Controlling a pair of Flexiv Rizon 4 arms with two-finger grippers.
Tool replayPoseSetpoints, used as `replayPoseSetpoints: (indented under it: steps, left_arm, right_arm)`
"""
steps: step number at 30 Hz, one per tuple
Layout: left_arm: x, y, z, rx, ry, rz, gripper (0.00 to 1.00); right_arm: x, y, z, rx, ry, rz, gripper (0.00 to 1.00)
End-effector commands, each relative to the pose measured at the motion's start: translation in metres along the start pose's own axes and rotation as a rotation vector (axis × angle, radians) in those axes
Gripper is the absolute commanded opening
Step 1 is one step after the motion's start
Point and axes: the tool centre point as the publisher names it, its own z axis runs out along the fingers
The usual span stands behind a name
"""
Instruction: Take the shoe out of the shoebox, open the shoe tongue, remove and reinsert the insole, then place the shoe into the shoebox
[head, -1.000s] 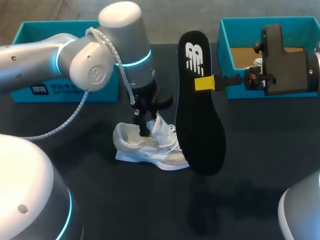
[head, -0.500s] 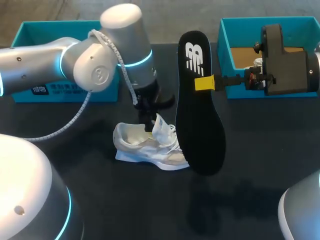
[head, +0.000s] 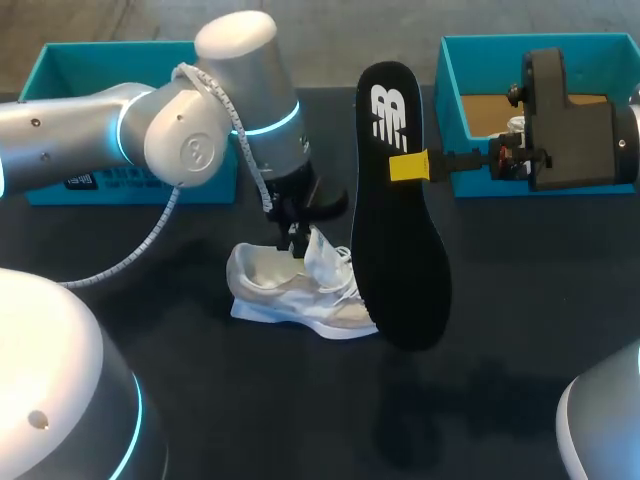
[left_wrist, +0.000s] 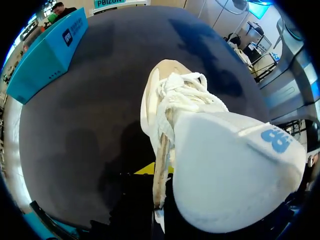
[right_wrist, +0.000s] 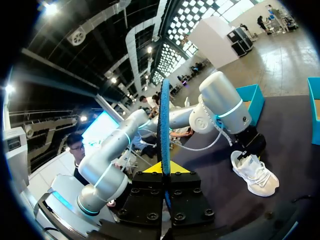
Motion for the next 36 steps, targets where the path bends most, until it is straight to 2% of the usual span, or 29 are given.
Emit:
replayPoseSetpoints:
  steps: [1,8,12,17,25,27,34,36]
  left_arm:
    - [0.003,0.003,-0.011,0.008,0.016,0.036,0.00]
    - [0.002,-0.002,-0.026,-0.014,0.128,0.208,0.00]
    - [0.001,-0.004,-0.027,-0.078,0.182,0.302,0.00]
    - [0.000,-0.008,-0.027,-0.105,0.249,0.411,0.00]
    - [0.005,-0.019,-0.032,-0.211,0.314,0.760,0.00]
    - [0.006,-0.022,-0.034,-0.259,0.328,0.839,0.00]
    - [0.003,-0.026,-0.044,-0.274,0.373,1.015,0.00]
    - [0.000,-0.028,-0.047,-0.249,0.395,1.060,0.00]
  right_arm:
    - [0.009,-0.004,0.004,-0.012,-0.012,0.001,0.00]
    - [0.009,-0.004,0.004,-0.012,-0.012,0.001,0.00]
    - [0.009,-0.004,0.004,-0.012,-0.012,0.001,0.00]
    - [0.009,-0.004,0.004,-0.012,-0.012,0.001,0.00]
    - [0.009,-0.004,0.004,-0.012,-0.012,0.001,0.00]
    - [0.009,-0.004,0.004,-0.012,-0.012,0.001,0.00]
    - [0.009,-0.004,0.004,-0.012,-0.012,0.001,0.00]
    - [0.009,-0.004,0.004,-0.012,-0.012,0.001,0.00]
